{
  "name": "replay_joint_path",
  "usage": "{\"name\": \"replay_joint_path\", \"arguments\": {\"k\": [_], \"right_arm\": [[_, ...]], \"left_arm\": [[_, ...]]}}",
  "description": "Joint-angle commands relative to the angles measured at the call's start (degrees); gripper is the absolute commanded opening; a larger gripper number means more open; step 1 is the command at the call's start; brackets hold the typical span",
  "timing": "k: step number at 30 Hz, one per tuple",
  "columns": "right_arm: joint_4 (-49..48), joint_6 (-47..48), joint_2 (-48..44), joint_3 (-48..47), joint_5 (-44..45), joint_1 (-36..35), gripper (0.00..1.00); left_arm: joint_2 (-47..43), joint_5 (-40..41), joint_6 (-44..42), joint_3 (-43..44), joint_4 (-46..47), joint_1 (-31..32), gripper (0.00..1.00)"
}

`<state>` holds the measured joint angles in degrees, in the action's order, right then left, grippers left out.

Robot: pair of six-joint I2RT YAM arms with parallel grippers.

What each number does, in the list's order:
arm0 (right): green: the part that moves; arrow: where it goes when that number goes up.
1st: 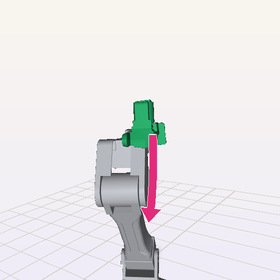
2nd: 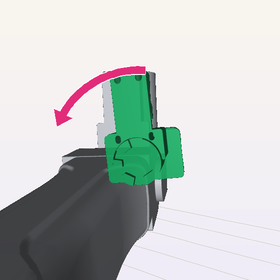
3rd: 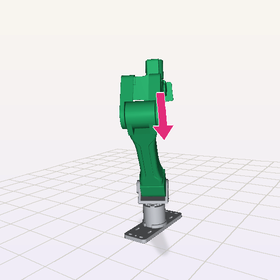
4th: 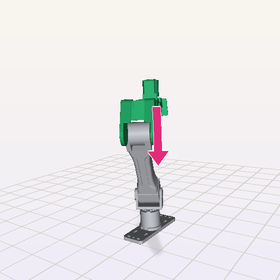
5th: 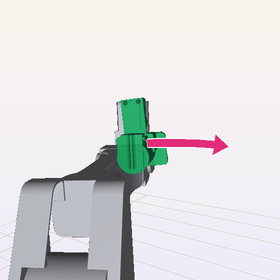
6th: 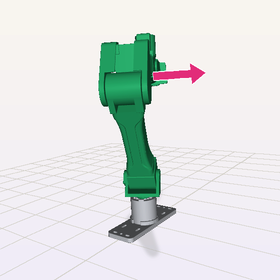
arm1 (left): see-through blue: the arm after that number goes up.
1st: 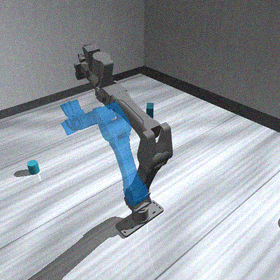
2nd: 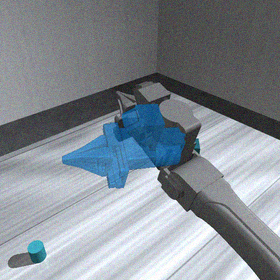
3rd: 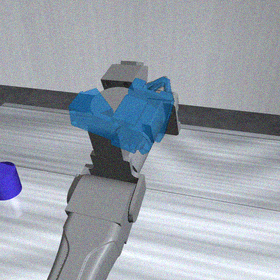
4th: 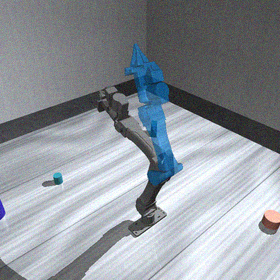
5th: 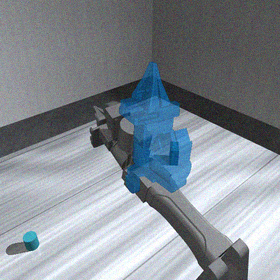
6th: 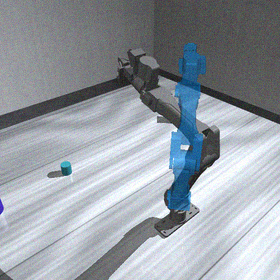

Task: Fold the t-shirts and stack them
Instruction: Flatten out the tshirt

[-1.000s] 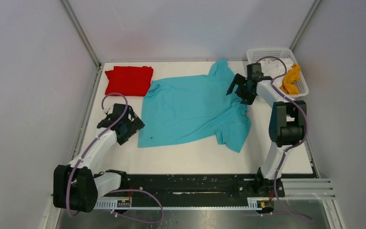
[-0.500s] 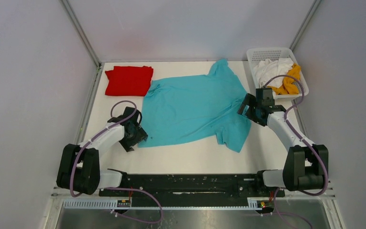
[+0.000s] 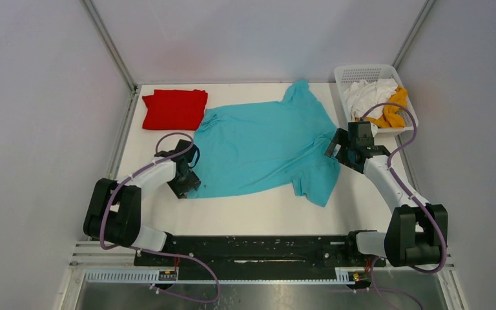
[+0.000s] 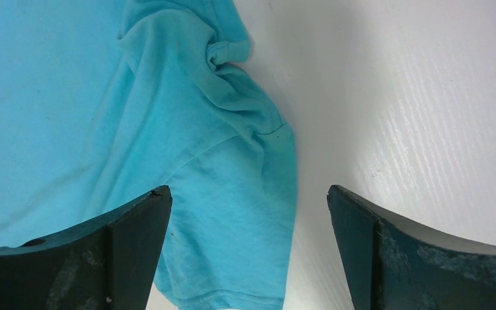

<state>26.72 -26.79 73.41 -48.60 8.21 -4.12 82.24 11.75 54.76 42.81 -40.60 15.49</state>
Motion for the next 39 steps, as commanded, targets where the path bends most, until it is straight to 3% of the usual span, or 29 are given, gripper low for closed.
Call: {"name": "replay_joint_path", "arguments": {"k": [1,4,6,9,11,17,23,27,32,39], "right_arm": [[0.4,0.4,-1.1,-0.2,3.5,-0.1,0.99],[1.0,0.3,-0.6,-0.6,4.4,-0.1,0.99],[1.6,0.0,-0.5,-0.8,5.1,-0.1,1.00],[2.8,-0.7,-1.0,-1.0,6.2,-0.1,1.00],[4.1,-1.3,-1.7,-1.0,7.2,-0.1,0.99],[11.7,-2.9,-6.0,2.2,5.3,-1.2,0.98],[19.8,-7.6,-9.7,7.8,7.9,-11.0,0.95],[17.3,-10.4,-8.4,10.3,3.8,-13.6,0.86],[13.9,-10.1,-3.9,10.2,0.2,-15.6,0.67],[10.0,-10.2,0.6,12.2,-2.5,-15.7,0.59]], "left_arm": [[1.2,0.6,2.7,-0.8,-0.6,1.3,0.47],[1.4,0.4,3.3,-1.6,-0.5,2.0,0.46],[1.5,0.5,3.5,-1.8,-0.6,2.5,0.40],[1.5,0.2,3.4,-1.6,-0.6,2.8,0.20],[1.4,0.1,3.2,-1.3,-0.6,2.9,0.00],[-0.9,1.1,-0.3,-0.6,0.2,3.0,0.00],[-4.5,1.4,-2.6,-1.0,2.0,3.0,0.00],[-5.4,1.5,-3.4,-1.5,2.9,2.9,0.00],[-6.1,1.5,-3.7,-2.4,3.7,3.0,0.00],[-6.4,0.9,-3.7,-3.0,4.5,3.0,0.00]]}}
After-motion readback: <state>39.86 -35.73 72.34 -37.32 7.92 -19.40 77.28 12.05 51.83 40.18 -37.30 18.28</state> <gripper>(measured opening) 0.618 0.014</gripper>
